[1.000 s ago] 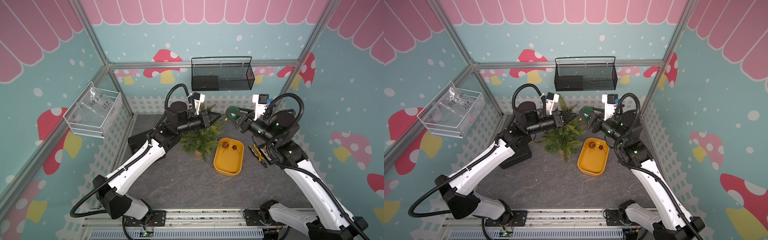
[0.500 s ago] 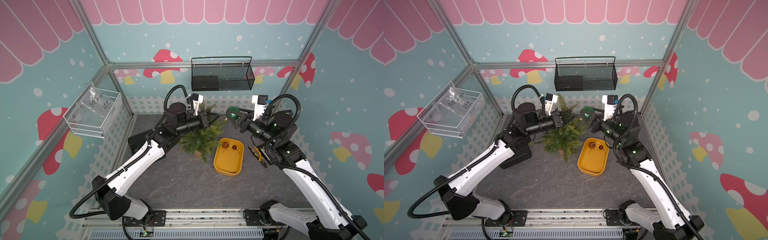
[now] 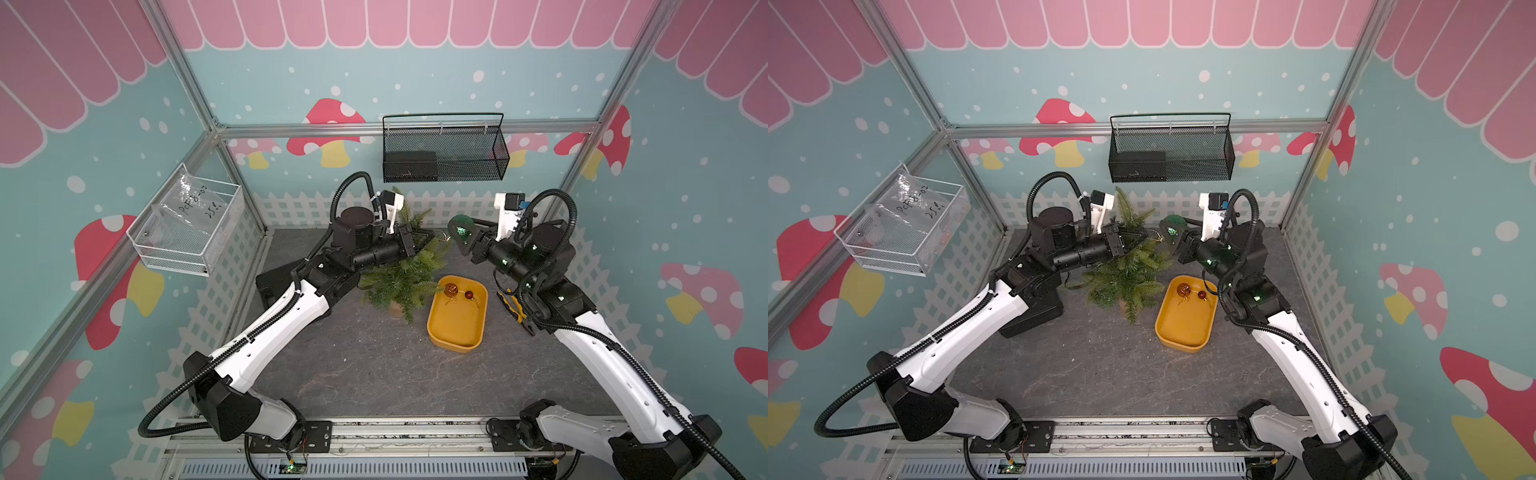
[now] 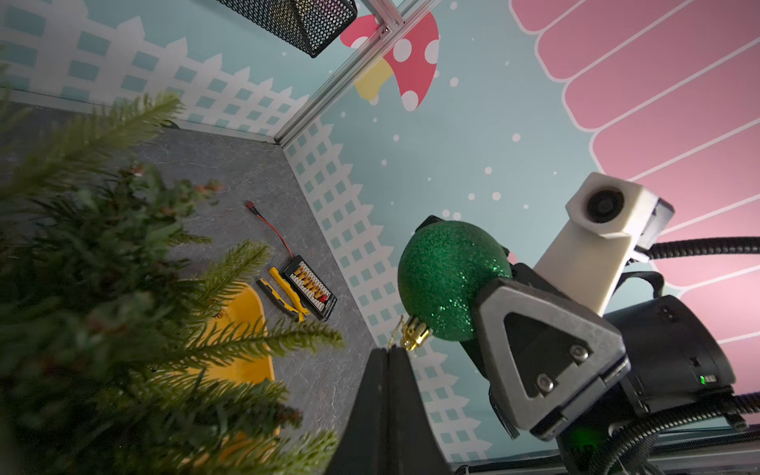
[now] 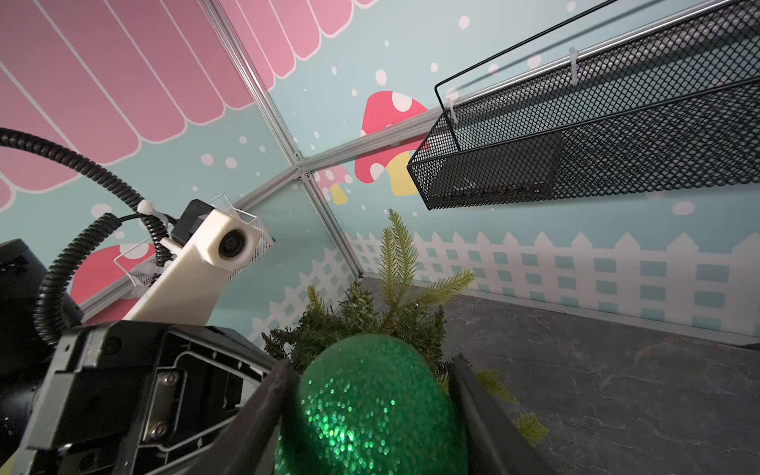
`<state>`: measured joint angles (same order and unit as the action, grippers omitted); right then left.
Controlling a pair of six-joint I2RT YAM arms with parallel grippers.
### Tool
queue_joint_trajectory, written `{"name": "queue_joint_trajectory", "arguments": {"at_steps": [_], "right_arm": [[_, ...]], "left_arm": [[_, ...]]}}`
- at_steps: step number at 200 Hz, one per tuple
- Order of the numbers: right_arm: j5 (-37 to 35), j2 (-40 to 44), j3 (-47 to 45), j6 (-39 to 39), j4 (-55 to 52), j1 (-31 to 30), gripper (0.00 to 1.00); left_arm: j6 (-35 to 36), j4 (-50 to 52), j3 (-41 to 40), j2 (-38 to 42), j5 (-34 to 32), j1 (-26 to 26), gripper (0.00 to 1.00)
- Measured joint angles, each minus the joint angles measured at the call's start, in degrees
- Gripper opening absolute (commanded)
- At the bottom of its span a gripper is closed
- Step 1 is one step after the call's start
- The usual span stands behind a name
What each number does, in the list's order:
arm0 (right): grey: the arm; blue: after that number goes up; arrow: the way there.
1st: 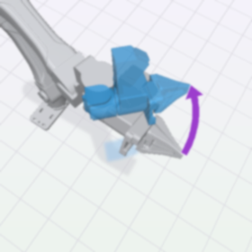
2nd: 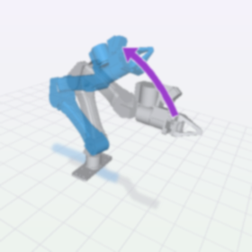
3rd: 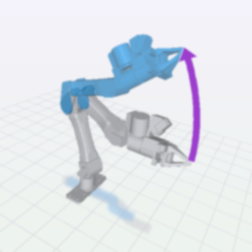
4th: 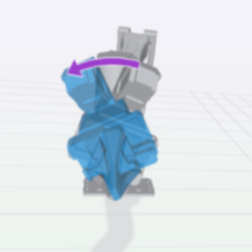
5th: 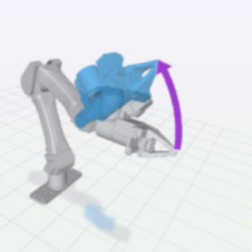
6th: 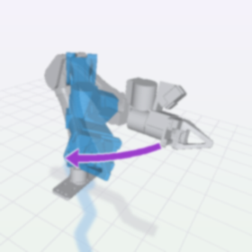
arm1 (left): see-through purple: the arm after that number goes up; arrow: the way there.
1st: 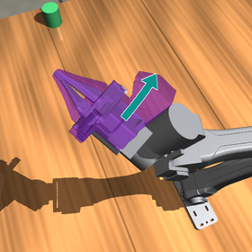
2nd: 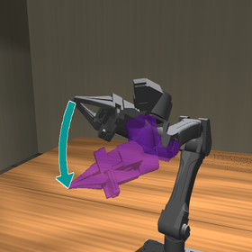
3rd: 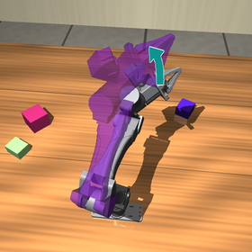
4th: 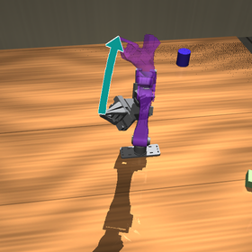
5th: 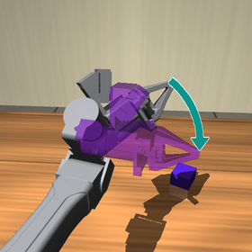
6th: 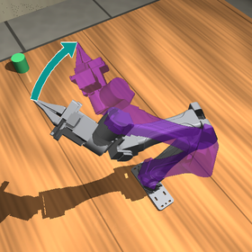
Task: Decorate the small christmas tree with ornaments
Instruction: Hang an ornament on the christmas tree.
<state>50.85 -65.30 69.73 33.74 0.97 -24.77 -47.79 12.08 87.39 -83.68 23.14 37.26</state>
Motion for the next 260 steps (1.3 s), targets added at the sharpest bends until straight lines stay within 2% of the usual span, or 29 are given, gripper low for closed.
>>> {"name": "queue_joint_trajectory", "arguments": {"at_steps": [260], "right_arm": [[-3.45,-3.87,-2.19,0.46,4.59,0.00,0.50]], "left_arm": [[-0.02,2.27,0.28,-2.27,-2.80,0.00,0.00]]}}
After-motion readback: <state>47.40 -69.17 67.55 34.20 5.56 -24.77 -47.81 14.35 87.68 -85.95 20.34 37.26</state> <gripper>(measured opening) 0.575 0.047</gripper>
